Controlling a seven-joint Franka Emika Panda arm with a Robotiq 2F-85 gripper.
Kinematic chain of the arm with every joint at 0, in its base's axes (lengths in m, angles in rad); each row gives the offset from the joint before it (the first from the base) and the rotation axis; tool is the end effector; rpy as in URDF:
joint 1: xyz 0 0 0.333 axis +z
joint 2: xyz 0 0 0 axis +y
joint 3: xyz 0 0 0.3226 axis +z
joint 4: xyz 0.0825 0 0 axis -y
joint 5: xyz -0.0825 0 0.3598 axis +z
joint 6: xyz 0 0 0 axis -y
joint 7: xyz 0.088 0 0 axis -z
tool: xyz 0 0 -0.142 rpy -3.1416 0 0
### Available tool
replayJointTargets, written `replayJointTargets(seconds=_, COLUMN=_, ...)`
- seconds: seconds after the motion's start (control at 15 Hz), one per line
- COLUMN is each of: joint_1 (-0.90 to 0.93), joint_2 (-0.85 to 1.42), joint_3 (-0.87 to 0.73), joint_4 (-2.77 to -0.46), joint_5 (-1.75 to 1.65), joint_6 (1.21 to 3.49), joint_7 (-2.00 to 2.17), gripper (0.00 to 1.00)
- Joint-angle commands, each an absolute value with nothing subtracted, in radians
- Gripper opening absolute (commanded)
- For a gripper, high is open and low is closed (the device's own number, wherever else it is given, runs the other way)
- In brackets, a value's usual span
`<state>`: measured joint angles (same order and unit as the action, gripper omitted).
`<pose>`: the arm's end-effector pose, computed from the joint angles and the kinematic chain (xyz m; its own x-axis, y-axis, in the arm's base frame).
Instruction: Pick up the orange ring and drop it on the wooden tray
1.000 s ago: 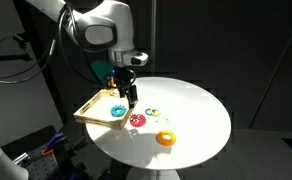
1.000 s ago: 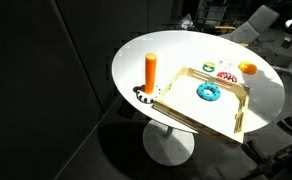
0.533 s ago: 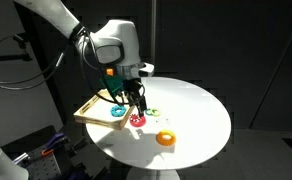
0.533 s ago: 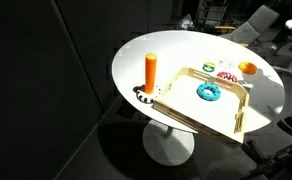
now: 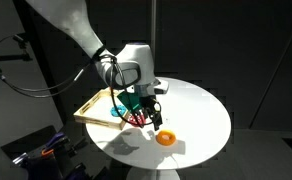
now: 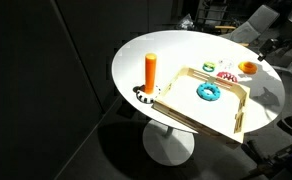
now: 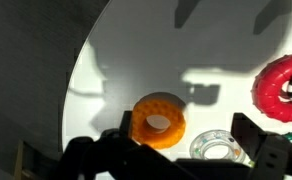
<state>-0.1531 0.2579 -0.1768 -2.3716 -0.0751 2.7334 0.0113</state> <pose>0.4852 -0.1664 0.2205 0.9608 -0.2571 0.1040 -0.2658 -0.9607 0.0805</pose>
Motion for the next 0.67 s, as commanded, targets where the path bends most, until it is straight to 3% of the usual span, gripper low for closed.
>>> replayJointTargets(seconds=0.0, joint_1=-0.173, joint_2=0.394, joint_3=-0.177, joint_4=-2.251, joint_5=-0.066, joint_6=2.774, joint_7=-0.013, gripper=1.0)
replayJointTargets(seconds=0.6, joint_1=-0.199, joint_2=0.611, joint_3=-0.144, joint_4=-2.065, joint_5=-0.043, joint_6=2.815, joint_7=-0.022, gripper=1.0)
